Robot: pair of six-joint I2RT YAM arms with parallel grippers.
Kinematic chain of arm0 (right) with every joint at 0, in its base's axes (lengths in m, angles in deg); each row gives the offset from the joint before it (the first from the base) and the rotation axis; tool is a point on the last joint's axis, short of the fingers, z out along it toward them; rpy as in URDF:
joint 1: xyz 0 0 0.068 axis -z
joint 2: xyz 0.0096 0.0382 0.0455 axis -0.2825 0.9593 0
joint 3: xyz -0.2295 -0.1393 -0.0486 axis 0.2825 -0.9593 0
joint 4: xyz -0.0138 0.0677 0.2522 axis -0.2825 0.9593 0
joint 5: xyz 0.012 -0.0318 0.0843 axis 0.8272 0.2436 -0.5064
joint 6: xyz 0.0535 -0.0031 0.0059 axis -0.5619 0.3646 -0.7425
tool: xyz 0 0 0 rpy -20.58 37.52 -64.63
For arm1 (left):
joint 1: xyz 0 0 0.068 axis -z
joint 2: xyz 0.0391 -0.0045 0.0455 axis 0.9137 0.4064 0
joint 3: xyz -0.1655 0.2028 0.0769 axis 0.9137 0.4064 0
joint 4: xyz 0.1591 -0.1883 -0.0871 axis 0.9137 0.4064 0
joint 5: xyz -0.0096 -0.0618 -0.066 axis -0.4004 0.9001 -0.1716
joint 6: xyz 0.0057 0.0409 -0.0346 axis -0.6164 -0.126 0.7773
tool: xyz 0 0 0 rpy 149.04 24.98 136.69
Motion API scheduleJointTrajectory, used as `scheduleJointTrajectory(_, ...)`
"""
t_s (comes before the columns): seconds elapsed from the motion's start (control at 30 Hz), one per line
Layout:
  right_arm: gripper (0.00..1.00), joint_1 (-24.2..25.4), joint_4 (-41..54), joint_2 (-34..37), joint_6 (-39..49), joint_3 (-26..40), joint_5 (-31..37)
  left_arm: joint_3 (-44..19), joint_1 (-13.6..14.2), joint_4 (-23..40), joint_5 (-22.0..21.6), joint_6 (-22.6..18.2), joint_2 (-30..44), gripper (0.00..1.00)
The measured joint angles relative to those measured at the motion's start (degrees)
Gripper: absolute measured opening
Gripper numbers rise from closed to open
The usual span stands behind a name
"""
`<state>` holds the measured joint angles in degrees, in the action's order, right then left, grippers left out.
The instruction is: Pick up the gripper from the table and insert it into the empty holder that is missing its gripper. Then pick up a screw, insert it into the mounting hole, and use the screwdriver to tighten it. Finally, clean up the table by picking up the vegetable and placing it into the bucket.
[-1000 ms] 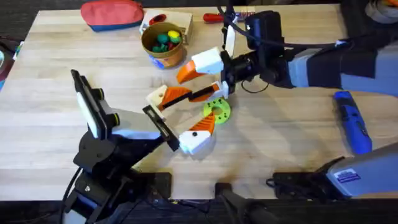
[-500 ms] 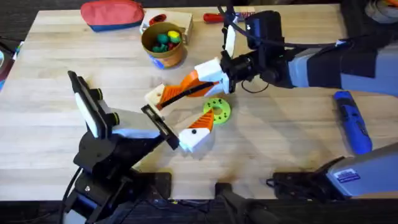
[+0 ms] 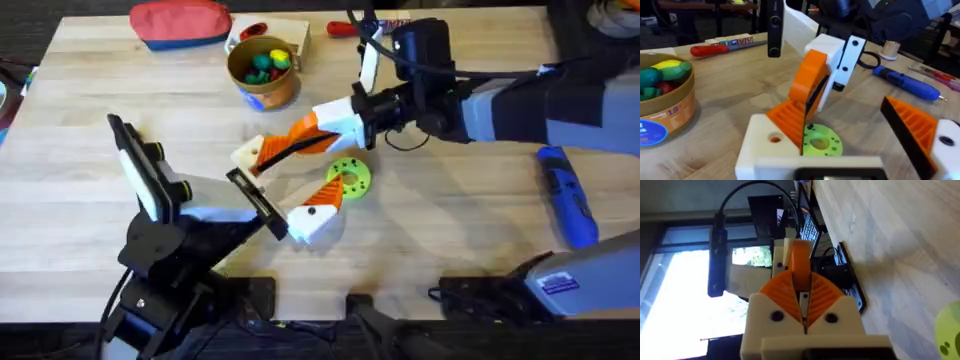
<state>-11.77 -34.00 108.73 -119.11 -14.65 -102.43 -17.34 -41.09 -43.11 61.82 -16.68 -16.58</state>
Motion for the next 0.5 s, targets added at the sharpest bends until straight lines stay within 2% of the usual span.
scheduleJointTrajectory(0.5, 0.004, -1.57, -0.85, -0.02, -0.20, 0.02, 5.68, 0.00, -0.13, 0.16, -0.57, 0.99, 0.07, 0.986)
